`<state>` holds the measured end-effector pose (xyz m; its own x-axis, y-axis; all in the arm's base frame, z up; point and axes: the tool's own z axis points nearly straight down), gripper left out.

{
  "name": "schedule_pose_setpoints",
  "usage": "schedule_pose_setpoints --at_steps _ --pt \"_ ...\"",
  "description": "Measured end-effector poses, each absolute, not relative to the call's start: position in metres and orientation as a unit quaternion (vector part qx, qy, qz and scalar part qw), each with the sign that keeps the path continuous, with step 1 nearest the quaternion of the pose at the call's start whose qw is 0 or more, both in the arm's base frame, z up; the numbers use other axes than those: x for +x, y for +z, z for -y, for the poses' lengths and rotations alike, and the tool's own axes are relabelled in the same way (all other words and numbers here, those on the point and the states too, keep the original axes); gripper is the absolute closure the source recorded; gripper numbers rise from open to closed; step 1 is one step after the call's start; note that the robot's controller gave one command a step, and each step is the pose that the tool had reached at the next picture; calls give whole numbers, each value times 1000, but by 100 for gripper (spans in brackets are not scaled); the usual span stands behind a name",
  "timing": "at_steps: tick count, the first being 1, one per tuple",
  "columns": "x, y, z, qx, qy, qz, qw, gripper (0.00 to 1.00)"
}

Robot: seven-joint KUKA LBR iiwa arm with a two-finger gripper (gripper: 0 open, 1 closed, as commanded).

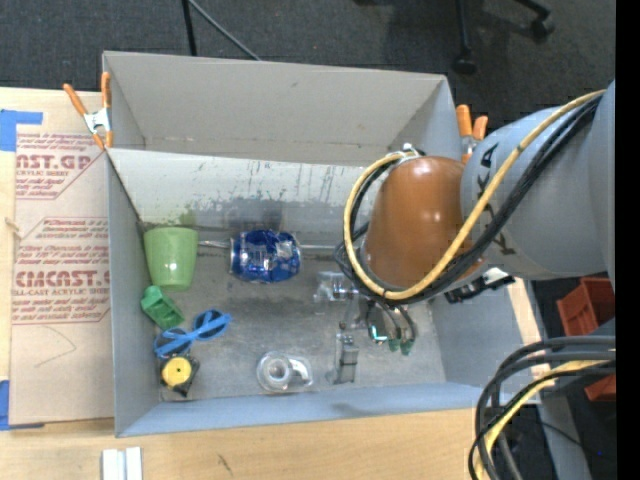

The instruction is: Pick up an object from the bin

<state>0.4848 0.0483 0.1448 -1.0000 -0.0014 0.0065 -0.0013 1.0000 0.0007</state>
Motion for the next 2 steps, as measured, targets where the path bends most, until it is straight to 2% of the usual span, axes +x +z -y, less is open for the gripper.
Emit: schedule_pose_setpoints --at_steps 1,2 --pt "486 69 -111 88 -1 996 -4 0" --pt "481 100 -121 215 -1 977 -1 0"
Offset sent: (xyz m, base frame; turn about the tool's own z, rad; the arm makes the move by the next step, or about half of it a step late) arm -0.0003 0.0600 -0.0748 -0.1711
